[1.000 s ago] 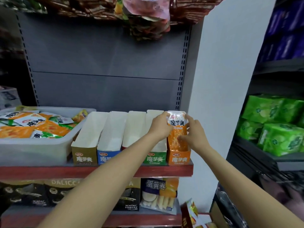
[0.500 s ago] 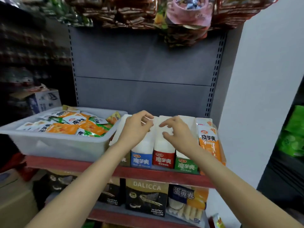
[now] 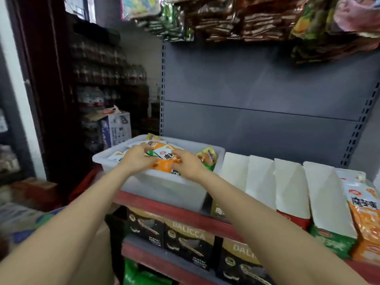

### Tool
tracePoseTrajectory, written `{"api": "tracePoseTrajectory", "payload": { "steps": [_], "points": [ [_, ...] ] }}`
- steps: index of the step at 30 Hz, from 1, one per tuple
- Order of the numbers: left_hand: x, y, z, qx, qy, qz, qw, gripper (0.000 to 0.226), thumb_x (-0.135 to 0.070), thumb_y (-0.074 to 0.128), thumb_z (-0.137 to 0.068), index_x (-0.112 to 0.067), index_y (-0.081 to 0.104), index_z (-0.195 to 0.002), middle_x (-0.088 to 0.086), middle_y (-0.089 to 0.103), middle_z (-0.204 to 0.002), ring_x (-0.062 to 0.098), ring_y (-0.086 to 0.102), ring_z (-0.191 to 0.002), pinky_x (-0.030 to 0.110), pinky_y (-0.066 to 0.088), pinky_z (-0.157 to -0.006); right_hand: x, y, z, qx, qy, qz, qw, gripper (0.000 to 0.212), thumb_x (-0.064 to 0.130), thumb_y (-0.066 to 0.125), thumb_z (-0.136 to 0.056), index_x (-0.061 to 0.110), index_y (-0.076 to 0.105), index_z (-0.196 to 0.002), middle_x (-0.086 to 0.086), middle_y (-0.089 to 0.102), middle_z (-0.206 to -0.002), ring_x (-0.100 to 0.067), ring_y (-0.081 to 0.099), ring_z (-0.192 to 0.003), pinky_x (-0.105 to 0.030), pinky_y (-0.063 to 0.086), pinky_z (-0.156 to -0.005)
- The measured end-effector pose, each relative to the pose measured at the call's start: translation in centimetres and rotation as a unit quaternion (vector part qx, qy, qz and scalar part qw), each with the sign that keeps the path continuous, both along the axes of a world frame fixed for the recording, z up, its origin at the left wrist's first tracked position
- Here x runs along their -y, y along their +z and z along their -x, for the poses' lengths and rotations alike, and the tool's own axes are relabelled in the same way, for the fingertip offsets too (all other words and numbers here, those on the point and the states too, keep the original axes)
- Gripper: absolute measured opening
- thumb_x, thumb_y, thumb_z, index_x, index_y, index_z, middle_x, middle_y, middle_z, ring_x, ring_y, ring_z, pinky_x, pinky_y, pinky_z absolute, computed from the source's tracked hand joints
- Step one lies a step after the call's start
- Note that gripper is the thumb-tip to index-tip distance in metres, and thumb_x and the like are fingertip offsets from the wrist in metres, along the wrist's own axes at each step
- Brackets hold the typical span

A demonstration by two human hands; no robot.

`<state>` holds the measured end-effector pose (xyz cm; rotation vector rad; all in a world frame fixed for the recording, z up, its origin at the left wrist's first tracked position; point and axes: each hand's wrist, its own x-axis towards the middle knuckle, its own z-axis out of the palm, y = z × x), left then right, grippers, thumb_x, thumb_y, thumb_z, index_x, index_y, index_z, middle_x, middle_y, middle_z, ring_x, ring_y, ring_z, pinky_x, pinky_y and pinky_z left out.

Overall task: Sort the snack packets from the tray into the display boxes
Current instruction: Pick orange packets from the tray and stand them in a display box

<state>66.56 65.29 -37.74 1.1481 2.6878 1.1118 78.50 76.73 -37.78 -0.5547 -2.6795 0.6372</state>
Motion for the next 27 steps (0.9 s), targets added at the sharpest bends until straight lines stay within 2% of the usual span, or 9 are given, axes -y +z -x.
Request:
{"api": "tracePoseTrajectory", "payload": {
  "steps": [2,4,7,11,14,18,21,23,27],
  "points": [
    [0.0,-0.6,0.7,0.002,0.017,0.016,1.0,0.054,-0.033,0.068,-0.081,-0.02,0.051,-0.131,0.007,0.056,-0.131,0.025,0.052,-0.119,0.033,0.042,-0.096,-0.1,-0.2,1.5,0.022,-0.004,0.01,1.0,0.03,0.022,0.058,-0.091,0.009,0.057,-0.117,-0.012,0.06,-0.113,-0.026,0.053,-0.108,-0.024,0.042,-0.079],
    [-0.1,-1.3,0.8,-0.04,0.069,0.033,0.996,0.056,-0.041,0.067,-0.078,-0.03,0.051,-0.13,0.003,0.06,-0.126,0.025,0.052,-0.117,0.033,0.041,-0.092,-0.2,-0.3,2.3,0.03,-0.009,-0.009,0.999,0.009,0.024,0.06,-0.09,0.015,0.061,-0.088,-0.004,0.057,-0.083,-0.022,0.051,-0.089,-0.02,0.037,-0.06],
    [-0.5,-1.9,0.9,-0.083,0.099,0.01,0.992,0.06,-0.045,0.068,-0.074,-0.033,0.051,-0.13,0.001,0.059,-0.128,0.024,0.05,-0.119,0.035,0.039,-0.093,-0.3,-0.4,2.7,0.016,-0.016,-0.038,0.999,0.021,0.016,0.065,-0.084,0.003,0.068,-0.101,-0.01,0.067,-0.099,-0.025,0.059,-0.095,-0.032,0.045,-0.078],
    [-0.5,-2.1,1.6,-0.099,0.096,0.013,0.99,0.071,-0.052,0.07,-0.073,-0.03,0.046,-0.135,0.001,0.045,-0.142,0.024,0.037,-0.131,0.04,0.032,-0.104,-0.4,-0.4,2.5,-0.021,-0.041,-0.034,0.998,0.009,0.011,0.067,-0.083,0.011,0.059,-0.078,-0.004,0.059,-0.082,-0.019,0.053,-0.078,-0.028,0.038,-0.066],
    [-0.6,-2.3,1.6,-0.093,0.108,0.016,0.99,0.085,-0.059,0.07,-0.07,-0.025,0.038,-0.141,0.004,0.037,-0.147,0.025,0.032,-0.135,0.042,0.028,-0.108,-0.3,-0.5,2.2,-0.062,-0.073,-0.032,0.995,0.012,0.005,0.059,-0.086,0.012,0.056,-0.077,-0.009,0.064,-0.086,-0.024,0.057,-0.085,-0.031,0.043,-0.07],
    [-0.6,-2.1,1.2,-0.053,0.121,-0.004,0.991,0.097,-0.065,0.071,-0.065,-0.016,0.032,-0.141,0.008,0.042,-0.143,0.028,0.039,-0.131,0.043,0.033,-0.103,-0.5,-0.5,1.4,-0.102,-0.106,0.002,0.989,0.011,0.007,0.048,-0.092,0.012,0.047,-0.082,-0.01,0.06,-0.091,-0.025,0.051,-0.088,-0.029,0.034,-0.067],
    [-0.4,-2.1,0.8,-0.037,0.115,-0.052,0.991,0.088,-0.058,0.074,-0.068,-0.016,0.036,-0.136,0.006,0.049,-0.136,0.028,0.048,-0.123,0.04,0.037,-0.097,-0.7,-0.7,1.1,-0.117,-0.125,0.006,0.985,0.009,0.006,0.043,-0.093,0.012,0.045,-0.086,-0.015,0.061,-0.097,-0.03,0.054,-0.093,-0.034,0.04,-0.073],
    [-0.2,-2.2,0.8,-0.016,0.096,-0.122,0.988,0.07,-0.047,0.076,-0.071,-0.019,0.047,-0.128,0.0,0.055,-0.13,0.024,0.053,-0.117,0.036,0.039,-0.092,-0.8,-0.8,1.0,-0.158,-0.138,0.028,0.977,0.011,0.004,0.041,-0.092,0.013,0.045,-0.086,-0.013,0.061,-0.093,-0.03,0.055,-0.089,-0.035,0.042,-0.075],
    [0.3,-1.2,-0.1,0.046,0.039,-0.246,0.967,0.036,-0.03,0.08,-0.072,-0.022,0.059,-0.101,-0.003,0.061,-0.111,0.018,0.056,-0.104,0.026,0.037,-0.075,-0.9,-0.5,0.6,-0.211,-0.115,0.099,0.966,0.014,0.009,0.058,-0.087,0.019,0.053,-0.094,-0.002,0.059,-0.08,-0.019,0.054,-0.07,-0.029,0.041,-0.064]
  ]
}}
